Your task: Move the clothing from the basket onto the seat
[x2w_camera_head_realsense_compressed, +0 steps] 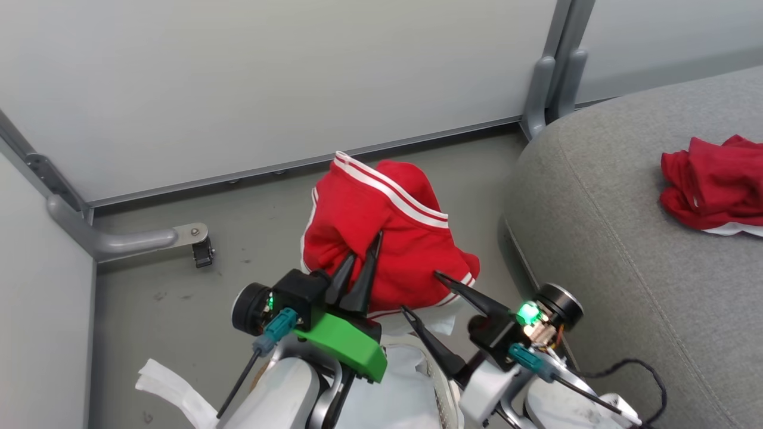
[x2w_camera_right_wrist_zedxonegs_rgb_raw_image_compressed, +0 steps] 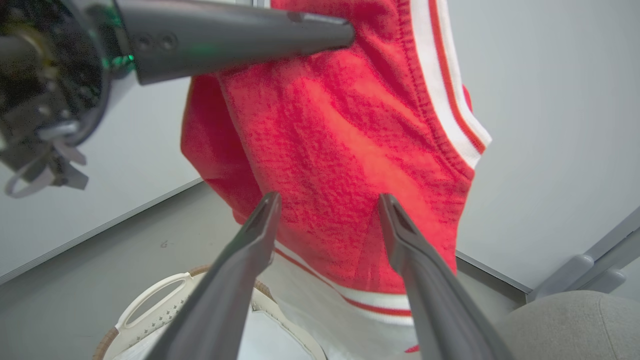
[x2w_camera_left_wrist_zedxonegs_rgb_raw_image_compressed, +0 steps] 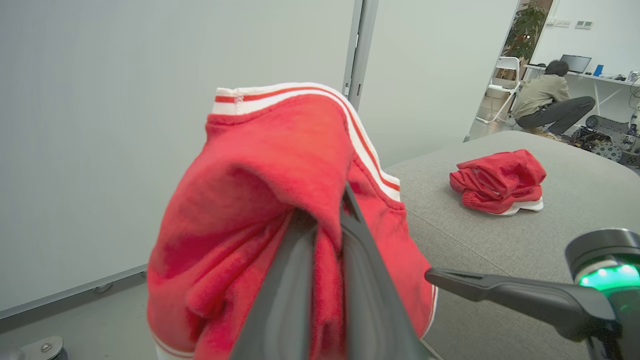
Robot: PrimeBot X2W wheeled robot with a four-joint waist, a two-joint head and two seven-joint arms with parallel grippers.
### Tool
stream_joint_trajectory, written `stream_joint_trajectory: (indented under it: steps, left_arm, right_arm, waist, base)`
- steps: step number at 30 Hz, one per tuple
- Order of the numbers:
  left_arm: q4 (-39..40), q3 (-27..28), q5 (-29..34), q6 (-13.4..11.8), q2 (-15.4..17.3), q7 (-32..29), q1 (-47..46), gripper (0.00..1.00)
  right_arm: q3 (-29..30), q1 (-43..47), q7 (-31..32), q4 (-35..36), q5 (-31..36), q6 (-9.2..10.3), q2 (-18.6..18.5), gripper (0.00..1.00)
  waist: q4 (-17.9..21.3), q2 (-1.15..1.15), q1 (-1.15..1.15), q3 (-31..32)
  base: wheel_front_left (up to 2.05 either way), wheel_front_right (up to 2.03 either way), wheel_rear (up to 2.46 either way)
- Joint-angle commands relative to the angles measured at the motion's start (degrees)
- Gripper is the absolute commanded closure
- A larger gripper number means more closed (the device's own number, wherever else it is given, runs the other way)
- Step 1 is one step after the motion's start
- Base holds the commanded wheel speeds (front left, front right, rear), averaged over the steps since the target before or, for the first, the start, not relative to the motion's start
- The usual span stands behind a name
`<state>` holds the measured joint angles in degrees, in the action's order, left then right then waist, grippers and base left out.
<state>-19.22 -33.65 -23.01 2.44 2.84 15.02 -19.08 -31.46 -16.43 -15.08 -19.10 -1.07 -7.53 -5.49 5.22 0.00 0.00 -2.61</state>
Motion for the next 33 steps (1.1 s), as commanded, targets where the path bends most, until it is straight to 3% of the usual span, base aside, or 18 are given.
stream_joint_trajectory:
  steps: [1, 6, 14, 15, 16, 24, 25, 27, 33]
  left_arm:
    - [0.01, -0.47, -0.43, -0.2, 0.13, 0.22, -0.49, 1.0]
    - [0.3, -3.4, -1.8, -0.28, 0.1, 0.22, -1.35, 1.0]
    - [0.3, -8.78, -5.17, -0.1, 0.12, 0.21, -2.15, 1.0]
    - [0.17, -9.3, -5.34, -0.12, 0.12, 0.21, -2.32, 1.0]
    - [0.12, -9.92, -5.8, -0.23, 0.11, 0.22, -2.55, 1.0]
    - [-0.83, -10.76, -6.76, -0.72, 0.12, 0.21, -2.34, 1.0]
    - [-0.62, -10.44, -6.52, -0.8, 0.12, 0.21, -2.12, 0.73]
    - [-0.37, -9.77, -5.62, -0.93, 0.13, 0.21, -1.79, 0.0]
    - [-0.43, -7.48, -3.06, -0.7, 0.11, 0.14, -0.37, 0.0]
  right_arm:
    - [-1.13, -1.55, -0.13, -1.02, 0.78, 0.08, -0.33, 0.0]
    - [-4.9, -7.08, -0.13, -6.5, 2.98, 0.08, -0.07, 0.0]
    - [-3.58, -11.04, -0.13, -10.4, 3.44, 0.08, 1.92, 0.0]
    - [-3.4, -11.01, -0.13, -10.51, 3.06, 0.08, 2.05, 0.37]
    - [-3.32, -10.92, -0.13, -10.46, 2.6, 0.08, 2.15, 1.0]
    - [-0.79, -7.52, -0.13, -8.82, -1.1, 0.08, 2.38, 1.0]
    - [-0.34, -6.83, -0.13, -8.35, -1.26, 0.08, 2.41, 1.0]
    - [0.32, -5.44, -0.13, -7.55, -1.67, 0.08, 2.42, 1.0]
    - [3.33, -1.58, -0.13, -4.78, -2.54, 0.09, 2.14, 1.0]
  waist:
    - [-0.75, 0.0, 0.0, -0.1]
    - [-3.07, 0.0, 0.0, -0.36]
    - [-5.76, 0.0, 0.0, -1.56]
    - [-5.97, 0.0, 0.0, -1.58]
    - [-6.22, 0.0, 0.0, -1.6]
    - [-5.73, 0.0, 0.0, -0.83]
    - [-5.29, 0.0, 0.0, -0.68]
    - [-3.91, 0.0, 0.0, -0.55]
    - [3.13, 0.0, 0.0, -0.16]
  base:
    - [0.0, 0.0, 0.0]
    - [0.0, 0.0, 0.0]
    - [0.0, 0.0, 0.0]
    - [0.0, 0.0, 0.0]
    - [0.0, 0.0, 0.0]
    - [0.0, 0.0, 0.0]
    - [0.0, 0.0, 0.0]
    - [0.0, 0.0, 0.0]
    - [0.0, 0.0, 0.0]
